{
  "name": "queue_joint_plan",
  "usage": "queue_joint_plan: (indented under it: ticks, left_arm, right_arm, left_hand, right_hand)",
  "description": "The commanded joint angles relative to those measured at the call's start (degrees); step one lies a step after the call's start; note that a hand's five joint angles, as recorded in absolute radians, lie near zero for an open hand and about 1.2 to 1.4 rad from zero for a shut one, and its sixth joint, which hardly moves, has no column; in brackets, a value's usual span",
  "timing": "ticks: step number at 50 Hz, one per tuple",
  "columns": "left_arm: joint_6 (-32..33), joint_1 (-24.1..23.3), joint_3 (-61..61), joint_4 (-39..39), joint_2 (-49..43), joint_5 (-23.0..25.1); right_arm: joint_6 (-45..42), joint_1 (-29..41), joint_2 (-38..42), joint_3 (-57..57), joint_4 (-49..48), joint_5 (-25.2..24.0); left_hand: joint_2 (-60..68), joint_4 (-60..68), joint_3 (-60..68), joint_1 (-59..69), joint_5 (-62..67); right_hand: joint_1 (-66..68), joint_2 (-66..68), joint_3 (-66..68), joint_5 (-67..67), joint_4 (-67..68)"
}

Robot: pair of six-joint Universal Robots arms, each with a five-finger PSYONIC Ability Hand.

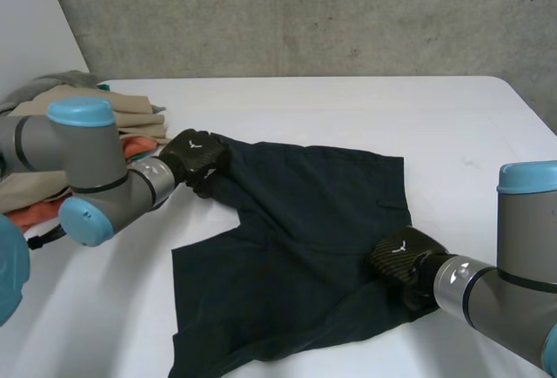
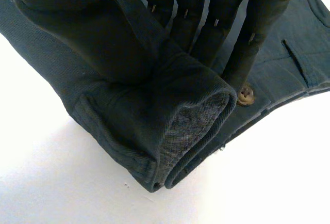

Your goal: Fold the laundry.

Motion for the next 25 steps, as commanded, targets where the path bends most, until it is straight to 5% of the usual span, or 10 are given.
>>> queue_joint_plan:
  ticks: [1, 6, 11, 25]
  left_arm:
    - [1.69, -0.35, 3.13, -0.58, -3.20, -0.24]
    - [2.92, -0.44, 3.75, -1.55, -4.17, -0.51]
    - [3.10, -0.61, 2.79, -1.37, -2.77, -1.12]
    - [5.82, 1.85, -9.25, -0.67, 10.32, -4.37]
  right_arm:
    - [-0.01, -0.41, -0.27, 0.17, -0.03, -0.25]
    - [-0.01, -0.94, -0.45, 0.17, -0.12, -0.33]
    - [-0.01, -1.11, -0.45, 0.09, -0.21, -0.51]
    - [0.25, -1.02, -1.33, 0.17, -0.30, -0.25]
  left_hand:
    - [9.96, 9.95, 9.98, 10.00, 9.91]
    - [16.85, 16.84, 16.87, 16.88, 16.80]
    - [41.39, 41.38, 41.40, 41.42, 41.33]
    - [41.41, 41.40, 41.42, 41.44, 41.35]
  right_hand:
    - [16.64, 11.86, 11.65, 10.74, 11.22]
    - [16.64, 11.86, 11.65, 10.74, 11.22]
    - [16.64, 11.86, 11.65, 10.74, 11.22]
    - [16.64, 11.86, 11.65, 10.74, 11.22]
